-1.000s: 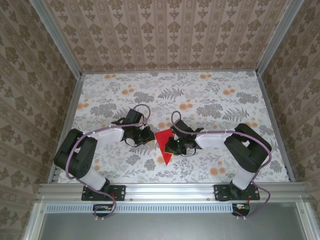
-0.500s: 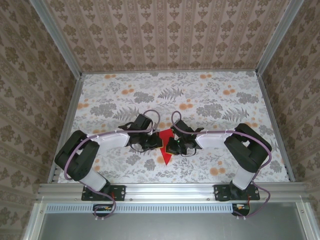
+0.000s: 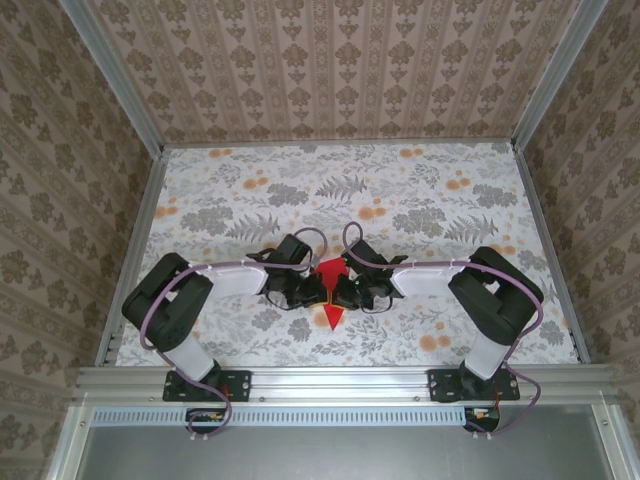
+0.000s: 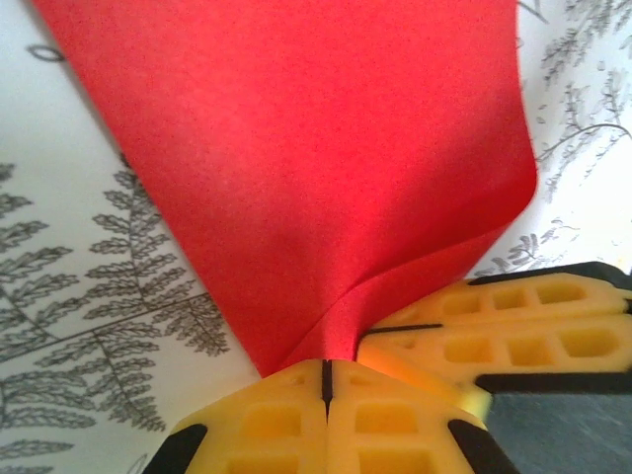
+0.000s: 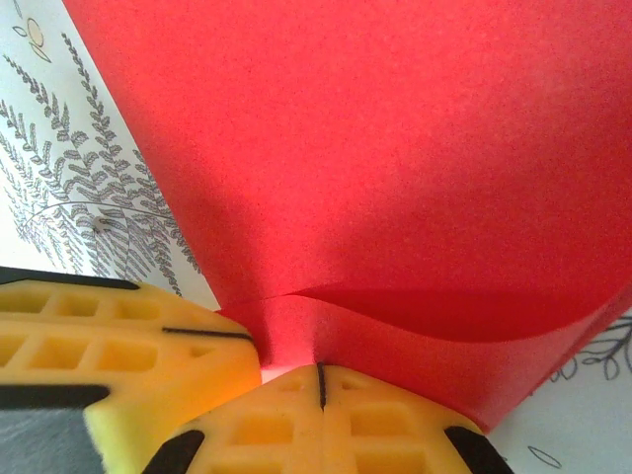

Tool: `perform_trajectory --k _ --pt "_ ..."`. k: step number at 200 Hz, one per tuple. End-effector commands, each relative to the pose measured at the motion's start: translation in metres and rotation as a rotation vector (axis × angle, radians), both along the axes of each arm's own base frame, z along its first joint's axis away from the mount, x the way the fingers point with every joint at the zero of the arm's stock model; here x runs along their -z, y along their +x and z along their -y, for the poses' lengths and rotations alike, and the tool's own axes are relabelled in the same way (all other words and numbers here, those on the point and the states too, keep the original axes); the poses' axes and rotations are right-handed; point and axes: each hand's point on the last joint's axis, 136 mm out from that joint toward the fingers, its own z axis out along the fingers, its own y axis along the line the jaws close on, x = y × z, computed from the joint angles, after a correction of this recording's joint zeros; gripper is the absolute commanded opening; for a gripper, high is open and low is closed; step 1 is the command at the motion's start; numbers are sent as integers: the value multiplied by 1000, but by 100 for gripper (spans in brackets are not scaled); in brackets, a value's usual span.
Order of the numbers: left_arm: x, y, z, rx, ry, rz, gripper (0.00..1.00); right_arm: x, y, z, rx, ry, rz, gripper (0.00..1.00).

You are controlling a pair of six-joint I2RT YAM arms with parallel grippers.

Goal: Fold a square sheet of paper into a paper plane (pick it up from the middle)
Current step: Third fold the triangle at the center of the table.

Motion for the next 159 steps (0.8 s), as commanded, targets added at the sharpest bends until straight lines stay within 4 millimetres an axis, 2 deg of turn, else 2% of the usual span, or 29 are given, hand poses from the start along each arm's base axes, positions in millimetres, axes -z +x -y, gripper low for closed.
perform_trajectory --k 1,37,66,114,129,159 --pt "-1 7 5 -7 11 14 0 29 -16 30 20 -143 -70 5" --pt "2 10 7 -1 13 18 0 25 -14 26 9 -120 -59 5" --pt "14 6 -4 -4 80 2 0 18 -10 24 7 -95 -35 5" --pt "33 -5 -25 3 198 -16 0 -24 3 9 -32 45 105 6" --pt "37 -7 -28 4 222 -18 0 -30 -4 5 -59 90 112 7" --pt "39 -8 -31 0 240 -13 0 -26 -25 0 -104 104 83 6"
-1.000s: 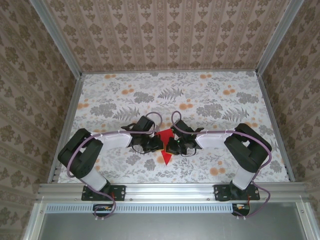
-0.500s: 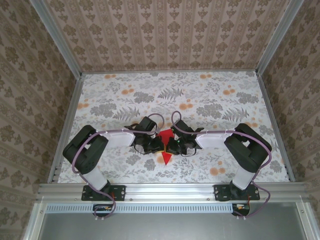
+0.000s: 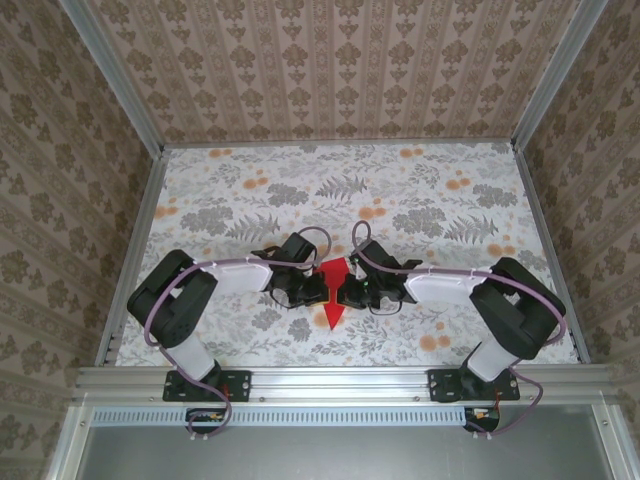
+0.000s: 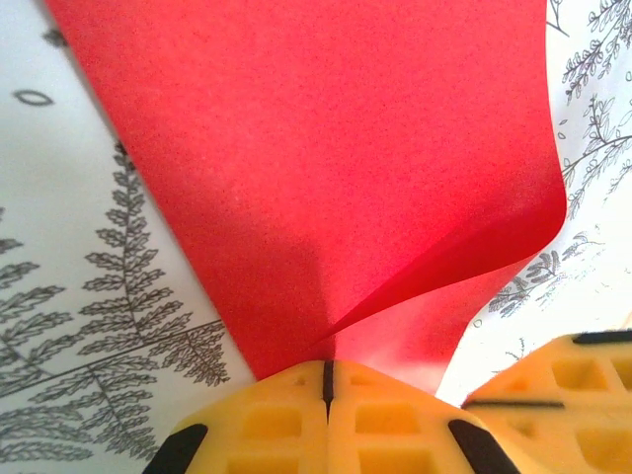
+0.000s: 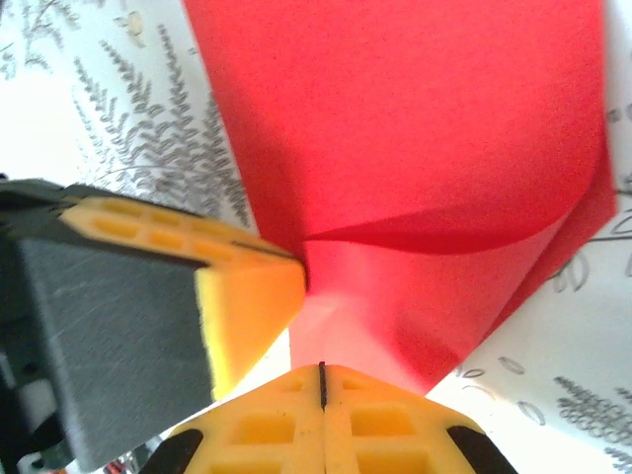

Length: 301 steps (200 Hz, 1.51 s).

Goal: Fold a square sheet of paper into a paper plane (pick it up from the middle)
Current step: Third fold the triangle at the center of the table.

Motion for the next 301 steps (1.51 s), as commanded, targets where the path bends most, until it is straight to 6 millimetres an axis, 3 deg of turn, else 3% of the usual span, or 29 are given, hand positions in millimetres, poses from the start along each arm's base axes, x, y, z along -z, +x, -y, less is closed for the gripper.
perform_trajectory --k 1,61,126,251,271,301 --pt "34 -12 -33 -9 187 -27 0 0 -19 -7 -63 30 -8 6" --pt "38 -13 -40 -27 226 -22 0 11 -42 -16 -102 30 -48 6" --pt "42 -14 -48 -49 261 -19 0 21 -46 -18 -120 12 -68 6" --pt "46 -14 -55 -75 290 -20 0 30 -71 -23 -203 -12 -96 6" --pt "44 -13 -53 -70 286 -17 0 21 -61 -19 -181 -31 -50 6" --pt "44 -13 -53 -64 285 -16 0 -3 -28 -8 -82 -17 45 7"
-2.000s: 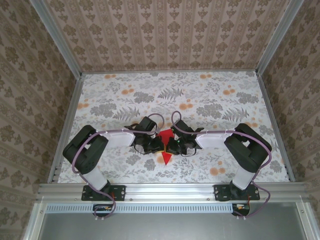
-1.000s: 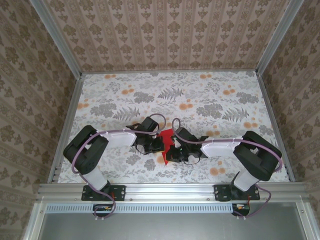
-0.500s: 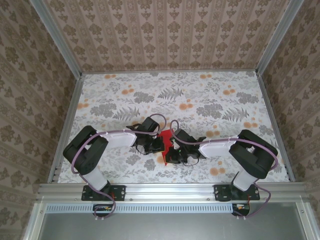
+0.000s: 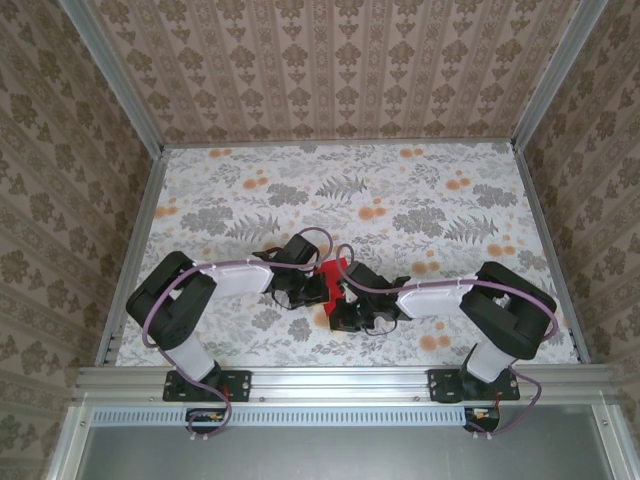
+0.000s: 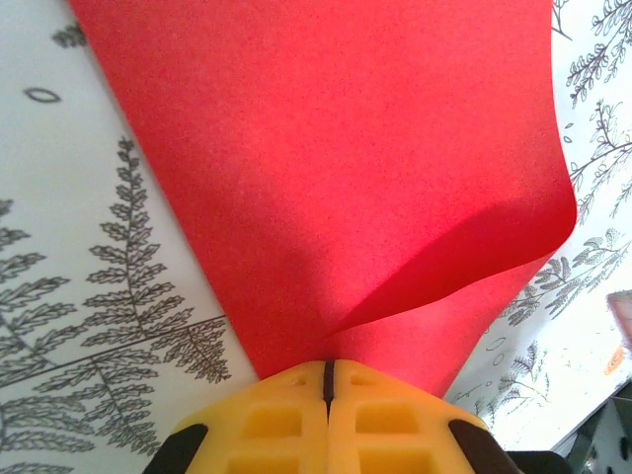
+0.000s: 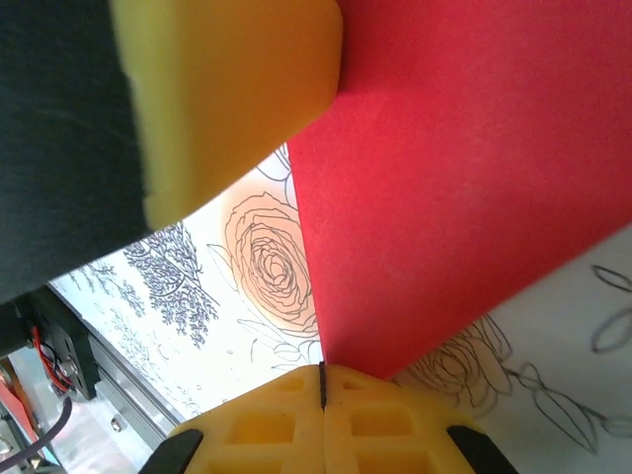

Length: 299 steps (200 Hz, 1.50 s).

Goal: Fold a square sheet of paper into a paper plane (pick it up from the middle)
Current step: Third fold the triangle at the center of the table.

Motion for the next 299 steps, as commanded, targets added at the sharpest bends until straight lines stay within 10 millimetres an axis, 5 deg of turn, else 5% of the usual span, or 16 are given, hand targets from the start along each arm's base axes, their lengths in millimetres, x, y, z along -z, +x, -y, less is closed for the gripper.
perform_trajectory --k 1,57,104,176,227,299 --pt "42 -13 -51 -58 251 -45 0 -20 25 12 70 -2 79 7" --pt "40 -12 -50 -49 250 -42 0 -19 57 18 131 -2 84 6" --pt "40 -11 -49 -47 248 -42 0 0 56 20 138 -38 39 6" --pt "41 -11 -50 -43 257 -42 0 20 51 59 265 -195 -15 5" --pt "41 -10 -50 -37 260 -41 0 -26 72 35 250 -56 92 5" --pt "41 -10 -49 -24 259 -41 0 6 81 41 284 -132 36 5"
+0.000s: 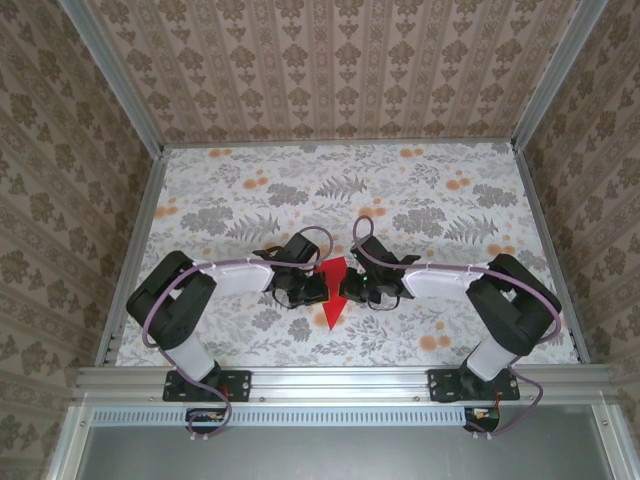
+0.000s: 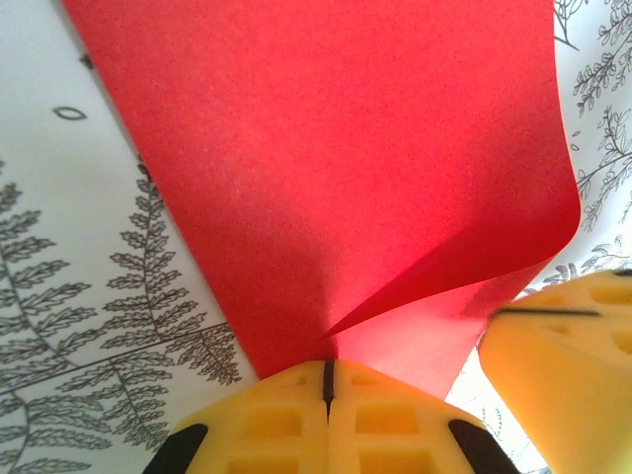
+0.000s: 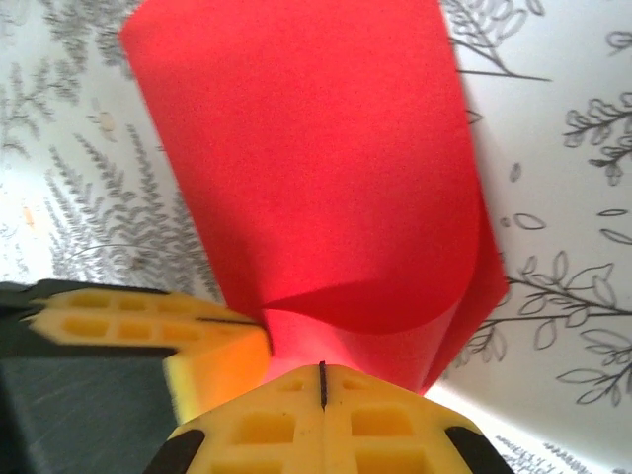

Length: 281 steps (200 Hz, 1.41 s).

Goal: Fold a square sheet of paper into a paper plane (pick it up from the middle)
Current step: Third fold the triangle at the center of the table.

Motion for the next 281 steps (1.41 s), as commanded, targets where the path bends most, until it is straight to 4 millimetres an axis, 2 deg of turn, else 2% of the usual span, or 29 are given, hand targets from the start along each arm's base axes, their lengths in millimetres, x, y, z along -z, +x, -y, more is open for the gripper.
perform_trajectory --k 1,35,52,64,97,114,129,168,203,215,245,263,281 --pt "41 -12 -47 -26 238 -50 0 13 4 9 36 -55 -19 5" --pt "43 -14 -49 -24 244 -53 0 35 -1 35 123 -144 -76 6" --pt "44 -14 -49 -22 247 -55 0 39 0 44 195 -130 -88 6" --pt "45 -15 -50 -20 248 -56 0 31 7 41 208 -96 -60 6" --pt "44 -14 -50 -17 250 -53 0 -11 28 22 179 6 54 6" --pt "44 -13 -50 -16 251 -52 0 -15 31 15 147 15 56 6" --pt "43 -13 -49 -13 251 -50 0 -11 31 12 133 16 43 6" --pt "44 -12 -48 -8 251 -50 0 12 23 19 138 -30 -11 6" --pt "44 -11 -48 -3 253 -45 0 38 14 45 198 -121 -82 5" --pt "44 -12 -48 2 253 -46 0 40 14 51 219 -126 -83 5" --pt "46 -12 -48 10 253 -47 0 22 35 66 268 -98 1 5" --pt "45 -11 -47 17 252 -41 0 0 47 59 232 -53 70 6" --pt "43 -7 -46 39 252 -20 0 -18 48 46 175 18 112 6"
